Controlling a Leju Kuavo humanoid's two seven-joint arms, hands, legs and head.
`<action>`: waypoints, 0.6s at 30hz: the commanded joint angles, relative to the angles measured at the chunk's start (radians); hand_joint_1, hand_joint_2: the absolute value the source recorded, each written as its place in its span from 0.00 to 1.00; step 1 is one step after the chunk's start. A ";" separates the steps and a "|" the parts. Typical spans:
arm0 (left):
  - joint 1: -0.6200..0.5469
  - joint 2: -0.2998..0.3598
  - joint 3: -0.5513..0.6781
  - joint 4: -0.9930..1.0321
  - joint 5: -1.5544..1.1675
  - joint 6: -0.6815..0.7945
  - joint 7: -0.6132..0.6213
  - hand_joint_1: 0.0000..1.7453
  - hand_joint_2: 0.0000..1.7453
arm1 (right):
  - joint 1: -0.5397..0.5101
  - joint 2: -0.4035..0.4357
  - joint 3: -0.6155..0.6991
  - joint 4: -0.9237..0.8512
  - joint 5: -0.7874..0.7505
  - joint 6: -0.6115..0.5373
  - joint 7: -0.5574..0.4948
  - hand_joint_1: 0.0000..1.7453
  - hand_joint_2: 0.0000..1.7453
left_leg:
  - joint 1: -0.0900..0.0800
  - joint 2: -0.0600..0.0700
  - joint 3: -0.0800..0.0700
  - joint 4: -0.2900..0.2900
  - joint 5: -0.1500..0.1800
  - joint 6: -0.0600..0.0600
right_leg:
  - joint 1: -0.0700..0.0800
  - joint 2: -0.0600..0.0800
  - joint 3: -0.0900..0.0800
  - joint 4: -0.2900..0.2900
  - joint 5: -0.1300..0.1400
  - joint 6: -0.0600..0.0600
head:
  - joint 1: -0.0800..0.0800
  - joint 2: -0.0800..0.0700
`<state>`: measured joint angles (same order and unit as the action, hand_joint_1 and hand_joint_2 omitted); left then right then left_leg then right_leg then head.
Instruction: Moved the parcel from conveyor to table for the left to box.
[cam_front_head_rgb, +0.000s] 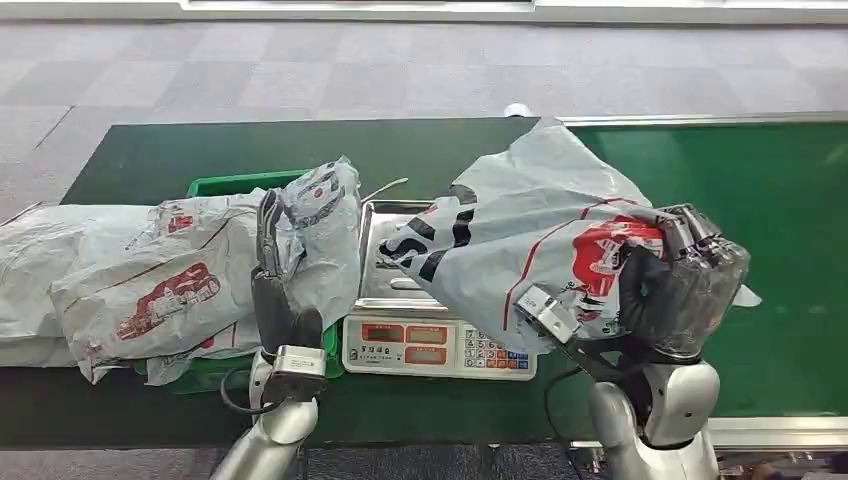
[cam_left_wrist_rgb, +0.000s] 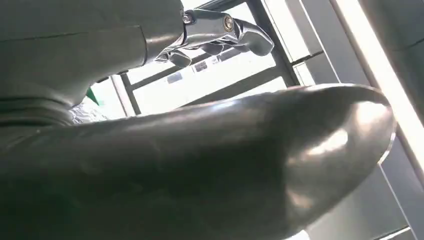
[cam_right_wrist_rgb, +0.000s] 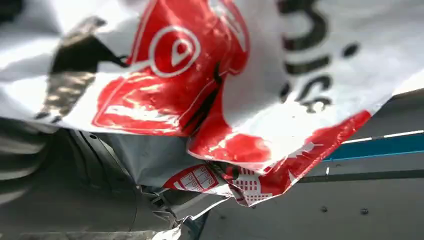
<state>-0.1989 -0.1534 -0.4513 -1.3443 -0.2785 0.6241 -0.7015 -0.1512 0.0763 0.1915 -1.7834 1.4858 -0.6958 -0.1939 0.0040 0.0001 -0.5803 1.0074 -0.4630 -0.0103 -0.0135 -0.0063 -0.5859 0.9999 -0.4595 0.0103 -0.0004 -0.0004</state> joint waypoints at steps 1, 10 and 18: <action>0.011 0.013 -0.051 0.007 0.050 0.006 0.003 0.00 0.00 | 0.172 0.179 -0.065 0.106 -0.321 -0.002 -0.326 1.00 1.00 | 0.002 -0.002 0.005 -0.004 0.001 -0.001 | 0.002 -0.001 0.006 -0.005 0.000 -0.001 | 0.000 0.000; 0.045 -0.067 0.054 0.016 -0.061 -0.101 0.003 0.00 0.00 | 0.123 0.247 -0.047 0.161 -0.154 -0.002 -0.146 1.00 1.00 | 0.002 0.002 0.002 -0.001 -0.002 -0.003 | 0.002 0.002 0.001 -0.001 -0.001 -0.003 | 0.000 0.000; 0.048 -0.064 0.050 0.022 -0.061 -0.112 0.003 0.00 0.00 | 0.104 0.246 -0.070 0.196 -0.130 -0.002 -0.123 1.00 1.00 | 0.002 0.003 0.003 -0.002 -0.002 -0.003 | 0.002 0.002 0.002 -0.001 -0.001 -0.003 | 0.000 0.000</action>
<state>-0.1493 -0.2220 -0.4425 -1.3558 -0.3384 0.5314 -0.7015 0.0075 0.2823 0.1865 -1.7067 1.3317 -0.6958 -0.3422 0.0058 -0.0001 -0.5805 1.0074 -0.4650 -0.0131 -0.0115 -0.0071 -0.5855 1.0005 -0.4614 0.0078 -0.0004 0.0000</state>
